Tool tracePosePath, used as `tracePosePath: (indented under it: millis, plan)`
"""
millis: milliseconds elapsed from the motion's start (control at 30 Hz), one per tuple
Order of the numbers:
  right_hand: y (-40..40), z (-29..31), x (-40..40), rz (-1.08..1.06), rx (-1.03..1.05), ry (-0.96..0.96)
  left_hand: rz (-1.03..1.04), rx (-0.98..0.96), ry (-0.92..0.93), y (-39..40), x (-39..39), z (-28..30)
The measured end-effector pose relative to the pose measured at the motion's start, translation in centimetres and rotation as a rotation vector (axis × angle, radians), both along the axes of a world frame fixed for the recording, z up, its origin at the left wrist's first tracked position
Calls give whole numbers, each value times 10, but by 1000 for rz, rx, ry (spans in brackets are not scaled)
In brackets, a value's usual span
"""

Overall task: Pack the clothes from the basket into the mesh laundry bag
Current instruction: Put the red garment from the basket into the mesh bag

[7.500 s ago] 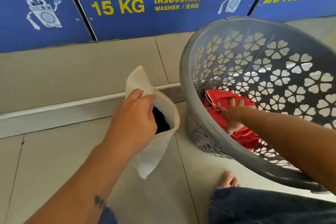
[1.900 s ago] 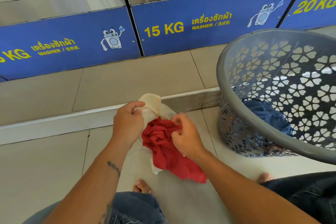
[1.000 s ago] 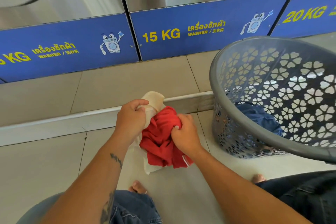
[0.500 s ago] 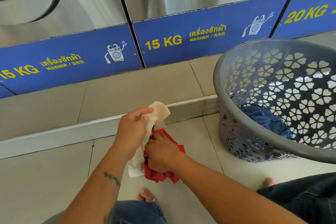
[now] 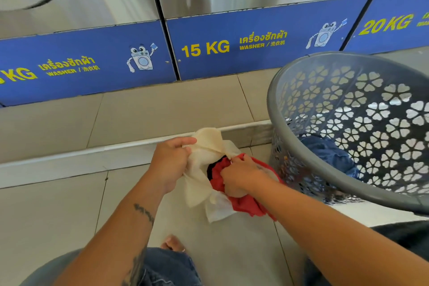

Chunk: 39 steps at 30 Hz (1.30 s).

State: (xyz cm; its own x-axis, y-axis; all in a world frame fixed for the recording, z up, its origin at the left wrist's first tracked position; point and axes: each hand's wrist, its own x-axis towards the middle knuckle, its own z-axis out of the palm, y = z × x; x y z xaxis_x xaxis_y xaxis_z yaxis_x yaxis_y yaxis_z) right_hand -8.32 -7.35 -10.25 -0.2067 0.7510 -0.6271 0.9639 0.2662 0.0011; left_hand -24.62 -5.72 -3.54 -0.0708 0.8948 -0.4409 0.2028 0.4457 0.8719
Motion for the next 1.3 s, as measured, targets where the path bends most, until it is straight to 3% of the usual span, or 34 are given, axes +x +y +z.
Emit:
tracePosePath:
  millis: [133,267,333,400,467,500,633,700,800,867,1000,1200,1300]
  plan:
    - [-22,5,17,-122,-18,84,-47,-72,-32,-21,16,-2]
    - [-34,-11,30,-556,-37,787,-30,-56,14,-29,10,-6]
    - [-44,-20,34,-806,91,1049,14,-51,22,-27,1,-8]
    - [-53,-31,39,-896,348,1025,41,-45,36,-26,-7,-11]
    - [-60,-41,51,-928,398,943,61,-40,37,-23,-11,-14]
    - [-63,-46,59,-958,281,918,78,-40,27,-21,-12,-16]
    - [-76,-63,72,-1160,-503,907,114,-50,3,-9,-6,-19]
    - [-79,-68,67,-1202,-631,978,116,-40,8,-5,1,-20]
    - [-75,-70,61,-1335,-650,1189,122,-39,15,-1,6,-22]
    - [-67,-64,54,-1402,-595,1199,128,-52,26,0,7,-22]
    - [-46,-34,32,-1231,-381,1080,101,-69,43,-2,6,-17]
    - [-38,14,-11,-1116,223,1293,-41,70,130,-10,4,-1]
    - [-50,11,-27,-920,267,1433,-36,136,131,-11,-1,3]
